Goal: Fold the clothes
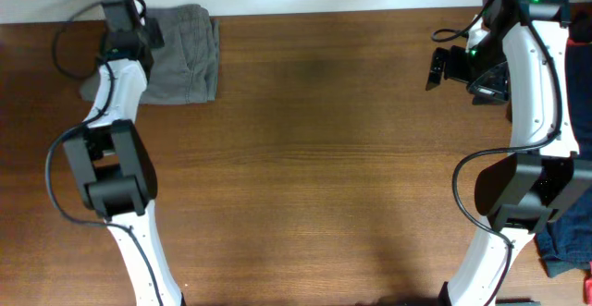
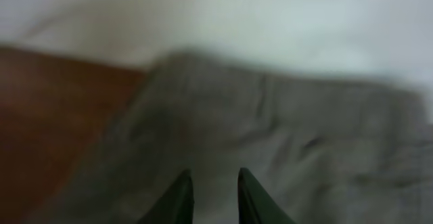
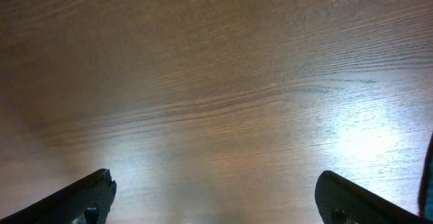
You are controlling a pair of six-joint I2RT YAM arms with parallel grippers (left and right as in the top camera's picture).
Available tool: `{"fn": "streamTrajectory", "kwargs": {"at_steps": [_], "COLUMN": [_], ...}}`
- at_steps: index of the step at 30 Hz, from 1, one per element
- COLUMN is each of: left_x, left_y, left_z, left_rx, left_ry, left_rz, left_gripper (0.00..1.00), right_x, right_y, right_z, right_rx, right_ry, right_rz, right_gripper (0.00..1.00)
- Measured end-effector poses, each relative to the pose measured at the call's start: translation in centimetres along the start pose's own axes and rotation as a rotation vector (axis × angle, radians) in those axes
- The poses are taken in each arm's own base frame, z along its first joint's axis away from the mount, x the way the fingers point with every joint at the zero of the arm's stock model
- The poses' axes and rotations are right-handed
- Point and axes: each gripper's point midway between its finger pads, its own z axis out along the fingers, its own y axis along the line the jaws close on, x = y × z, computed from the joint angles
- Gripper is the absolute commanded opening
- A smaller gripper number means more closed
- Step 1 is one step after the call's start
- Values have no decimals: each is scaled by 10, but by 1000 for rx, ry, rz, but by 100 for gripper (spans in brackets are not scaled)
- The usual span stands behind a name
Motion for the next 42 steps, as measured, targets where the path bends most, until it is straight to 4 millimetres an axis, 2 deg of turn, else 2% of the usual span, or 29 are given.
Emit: {"fn": "streamTrajectory", "kwargs": {"at_steps": [4, 5, 6, 7, 9, 10, 13, 14, 15, 18, 22, 25, 26, 27, 29, 30, 32, 35, 39, 42], "left_x": [43, 51, 53, 53, 51, 50, 46, 43, 37, 4, -69, -114, -125, -138, -147, -152, -151, -145, -125, -108], "left_y": [5, 7, 8, 9, 10, 10, 10, 9, 8, 7, 1, -8, -10, -14, -18, -19, -18, -15, -15, -14], "left_z": [25, 29, 30, 30, 29, 28, 22, 19, 13, -19, -93, -172, -197, -232, -276, -307, -346, -404, -463, -502], "left_rx": [-32, -40, -42, -45, -51, -52, -50, -49, -48, -43, -20, 11, 22, 40, 62, 79, 96, 140, 236, 306], "left_ry": [79, 94, 98, 98, 91, 92, 99, 97, 95, 69, -42, -107, -124, -155, -175, -192, -194, -204, -192, -186], "left_rz": [12, 13, 17, 21, 20, 19, 27, 25, 24, 27, 22, 28, 31, 35, 42, 48, 56, 68, 86, 96], "left_gripper": [33, 37, 46, 55, 60, 65, 95, 99, 99, 99, 99, 99, 99, 99, 99, 99, 99, 99, 99, 99], "right_x": [0, 0, 0, 0, -1, -1, -2, -2, -2, -2, 10, 10, 11, 12, 14, 17, 25, 50, 109, 159], "right_y": [1, 1, 1, 1, 1, 1, 2, 2, 2, 2, 4, 10, 13, 16, 22, 26, 33, 51, 75, 82], "right_z": [0, 0, 0, 0, 0, 0, 0, 0, 0, 0, -2, -6, -8, -10, -20, -30, -53, -105, -178, -217], "right_rx": [0, 0, 0, 0, -1, -1, -1, -1, -1, -2, -16, -48, -66, -82, -111, -126, -147, -188, -254, -298], "right_ry": [0, 0, 0, -1, -4, -5, -7, -7, -7, -7, 38, 34, 33, 29, 10, -14, -69, -202, -401, -522], "right_rz": [-3, -3, -3, -3, -3, -4, -4, -4, -4, -4, 2, 1, 0, -1, -8, -16, -38, -104, -234, -325], "right_gripper": [99, 99, 99, 99, 99, 99, 99, 99, 99, 99, 99, 99, 99, 99, 99, 99, 99, 99, 99, 99]}}
